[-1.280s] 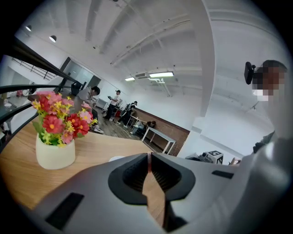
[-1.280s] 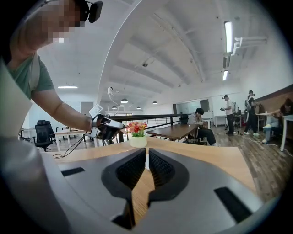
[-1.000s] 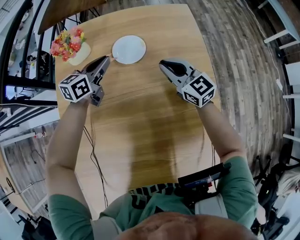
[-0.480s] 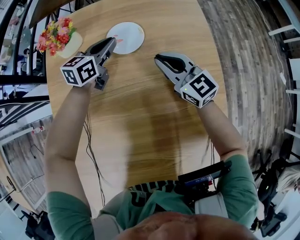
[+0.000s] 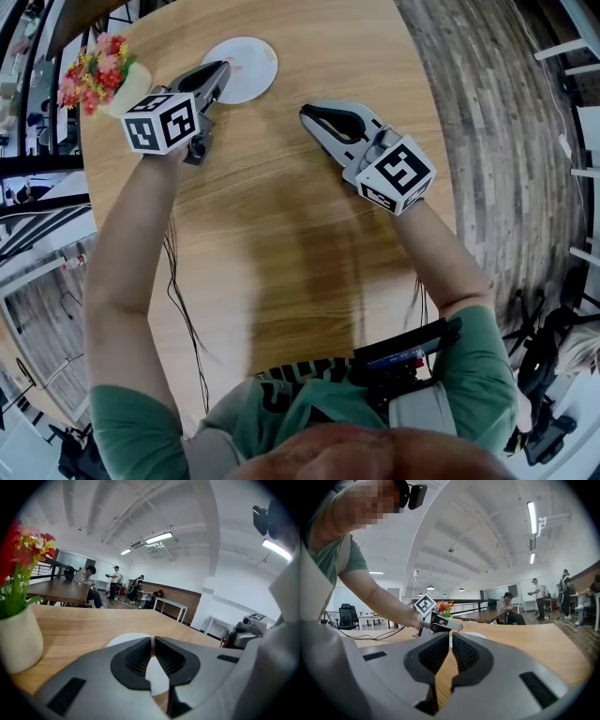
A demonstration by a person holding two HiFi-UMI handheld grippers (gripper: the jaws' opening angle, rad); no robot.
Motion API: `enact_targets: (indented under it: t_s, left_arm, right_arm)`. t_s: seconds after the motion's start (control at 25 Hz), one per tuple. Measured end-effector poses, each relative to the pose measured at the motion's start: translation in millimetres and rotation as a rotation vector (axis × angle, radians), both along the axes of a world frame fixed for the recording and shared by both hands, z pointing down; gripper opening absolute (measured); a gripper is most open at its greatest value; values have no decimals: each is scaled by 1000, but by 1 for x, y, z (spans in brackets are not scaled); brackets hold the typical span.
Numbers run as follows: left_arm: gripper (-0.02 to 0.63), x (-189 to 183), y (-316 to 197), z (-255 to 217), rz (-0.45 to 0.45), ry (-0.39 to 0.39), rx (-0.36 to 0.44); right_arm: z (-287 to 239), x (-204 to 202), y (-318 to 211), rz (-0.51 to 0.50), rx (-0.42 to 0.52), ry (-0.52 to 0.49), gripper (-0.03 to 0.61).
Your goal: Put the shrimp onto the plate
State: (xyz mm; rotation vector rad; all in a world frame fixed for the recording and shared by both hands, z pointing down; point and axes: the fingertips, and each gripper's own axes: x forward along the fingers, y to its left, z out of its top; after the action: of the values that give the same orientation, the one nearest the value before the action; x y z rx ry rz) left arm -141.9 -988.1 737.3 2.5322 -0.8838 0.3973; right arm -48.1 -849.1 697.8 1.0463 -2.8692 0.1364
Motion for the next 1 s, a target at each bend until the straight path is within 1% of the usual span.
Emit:
enact_targets:
  t_s: [0.4,0.44,0.52,0.64,0.72,1.0]
  left_arm:
    - [32,2,-5,12,-20,-74,-3]
    - [38,1,-6,12,-27,-78,0]
    - [104,-1,-8,11,-36,-80,7]
    - [155,-2,-10,7,-40,-74,20]
    - [167,-2,-10,4,-41,-71,29]
    - [167,-2,-10,3,-38,-60,32]
  right_arm:
    - [1,0,1,-9,3,0,9]
    - [0,-1,1,-9,4,-2,9]
    - [-1,-1,1,-10,5,-4,9]
    - [-3,0,1,-9,6,-8,9]
    - [-4,0,2,-8,6,-11,9]
    - [-2,0,1,-7,0,-11,9]
